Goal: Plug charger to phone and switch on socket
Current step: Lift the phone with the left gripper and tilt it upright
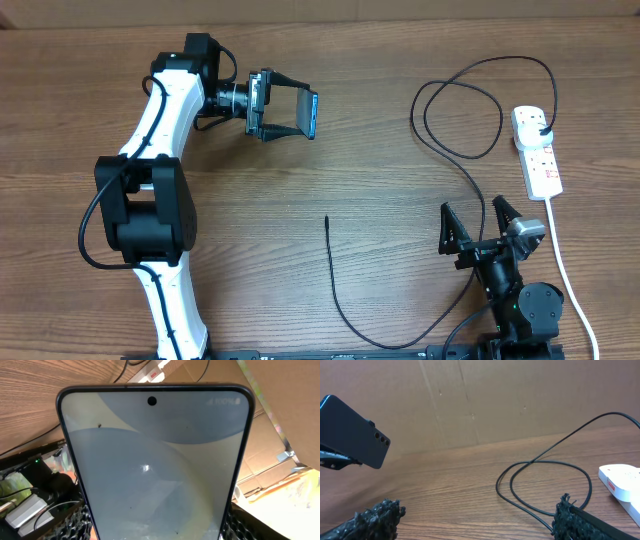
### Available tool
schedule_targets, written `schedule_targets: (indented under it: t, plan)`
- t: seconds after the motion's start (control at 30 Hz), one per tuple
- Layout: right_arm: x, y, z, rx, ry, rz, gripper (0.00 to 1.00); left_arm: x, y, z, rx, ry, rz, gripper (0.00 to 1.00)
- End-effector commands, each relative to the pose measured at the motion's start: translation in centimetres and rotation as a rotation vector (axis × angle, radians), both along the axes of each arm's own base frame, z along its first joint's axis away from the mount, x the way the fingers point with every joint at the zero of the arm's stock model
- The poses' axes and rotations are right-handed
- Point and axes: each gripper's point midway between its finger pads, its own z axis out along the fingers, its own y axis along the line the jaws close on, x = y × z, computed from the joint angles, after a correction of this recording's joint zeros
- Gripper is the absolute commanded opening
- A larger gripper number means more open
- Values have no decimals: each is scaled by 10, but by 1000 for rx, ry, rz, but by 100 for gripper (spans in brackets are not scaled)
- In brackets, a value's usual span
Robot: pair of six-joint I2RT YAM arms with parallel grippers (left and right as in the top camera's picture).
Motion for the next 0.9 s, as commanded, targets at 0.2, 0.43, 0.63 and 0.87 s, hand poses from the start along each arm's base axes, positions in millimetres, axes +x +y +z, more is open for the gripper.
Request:
schedule_targets:
  t: [0.2,0.43,0.63,0.87]
  plan:
    - [0,0,-2,-7,-4,-4,100,-2,0,36,-64,-87,-6,4]
    - [0,0,-2,-7,-4,-4,100,-2,0,36,-63,-93,-7,5]
    - [0,0,-2,-7,-4,-4,100,-2,0,35,-59,-93,-7,4]
    - [0,0,-2,-7,-4,-4,100,-1,0,33,-44,-93,-6,4]
